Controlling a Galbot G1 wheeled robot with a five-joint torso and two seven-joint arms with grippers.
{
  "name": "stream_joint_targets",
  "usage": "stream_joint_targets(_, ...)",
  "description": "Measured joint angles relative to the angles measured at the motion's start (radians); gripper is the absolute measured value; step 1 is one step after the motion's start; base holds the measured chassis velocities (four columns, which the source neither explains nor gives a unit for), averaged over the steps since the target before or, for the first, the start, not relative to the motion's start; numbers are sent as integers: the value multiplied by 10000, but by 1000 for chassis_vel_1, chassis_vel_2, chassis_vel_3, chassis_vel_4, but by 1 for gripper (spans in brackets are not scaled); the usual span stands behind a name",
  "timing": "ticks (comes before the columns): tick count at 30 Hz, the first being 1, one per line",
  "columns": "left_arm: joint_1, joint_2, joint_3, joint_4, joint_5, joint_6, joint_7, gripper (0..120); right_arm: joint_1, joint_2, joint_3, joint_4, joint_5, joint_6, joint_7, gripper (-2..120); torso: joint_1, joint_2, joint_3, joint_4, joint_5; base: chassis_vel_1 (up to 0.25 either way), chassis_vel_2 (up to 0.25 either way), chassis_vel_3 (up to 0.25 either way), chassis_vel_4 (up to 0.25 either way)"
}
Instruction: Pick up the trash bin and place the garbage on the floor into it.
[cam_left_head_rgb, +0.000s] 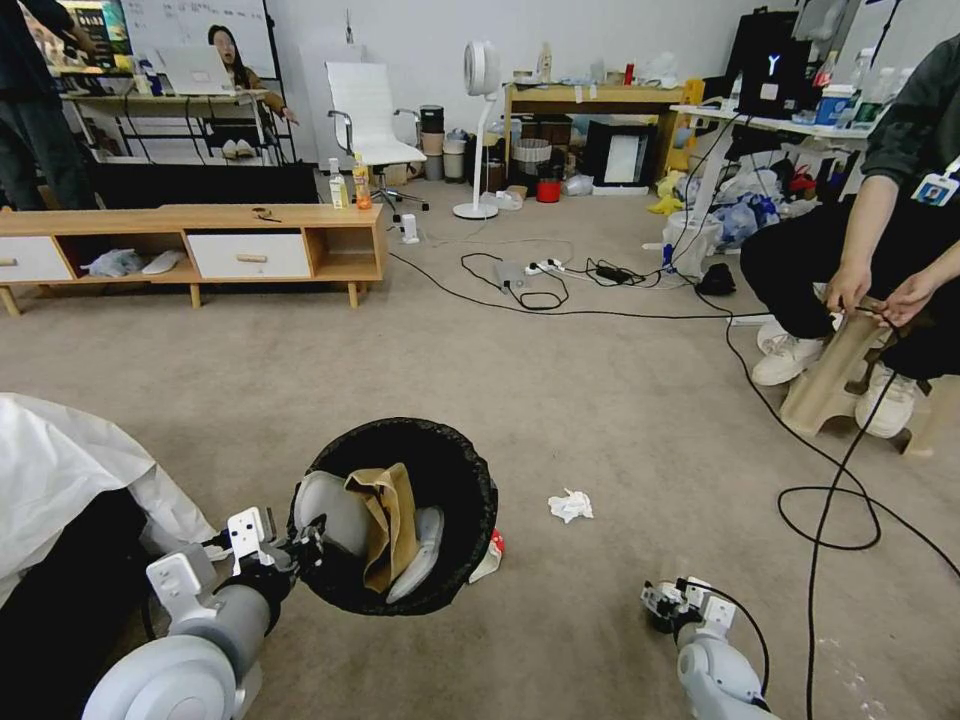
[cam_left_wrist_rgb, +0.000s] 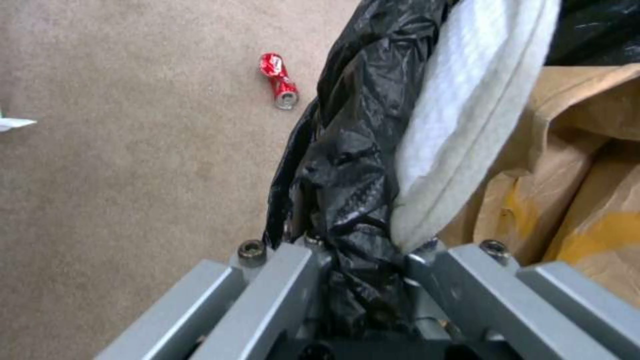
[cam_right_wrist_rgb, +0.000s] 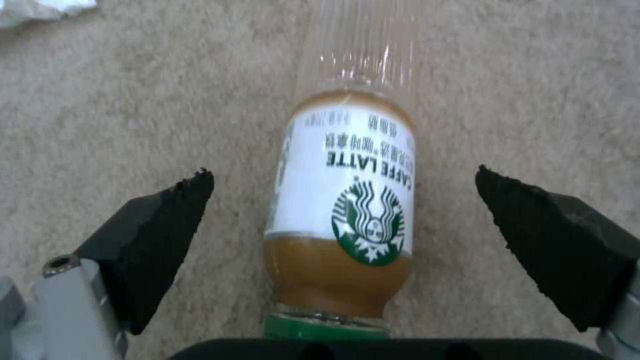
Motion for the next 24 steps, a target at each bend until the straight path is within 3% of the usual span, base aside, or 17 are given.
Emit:
stream_joint_targets(7,-35,-18,45,77,22,-6,10,5,210,32,57,-583,-175,253,-167,100,0,0,0,0,-1,0,0,0,0)
stream_joint_targets(12,-40,-9,29,117,29,-9,15,5,259,23,58,-687,-376,295,-240,90,0,0,0,1,-1,0,0,0,0)
stream_joint_targets(15,-47,-23,36,145,52,-11,21,5,278,20,59,-747,-521,385,-368,74,0,0,0,1,-1,0,0,0,0)
stream_joint_targets(20,-62,-27,50,165,64,-12,26,5,289,32,63,-773,-528,455,-392,62,0,0,0,1,-1,0,0,0,0)
stream_joint_targets(24,-85,-31,72,193,93,-14,31,5,279,28,63,-793,-566,532,-437,44,0,0,0,1,0,0,0,0,0)
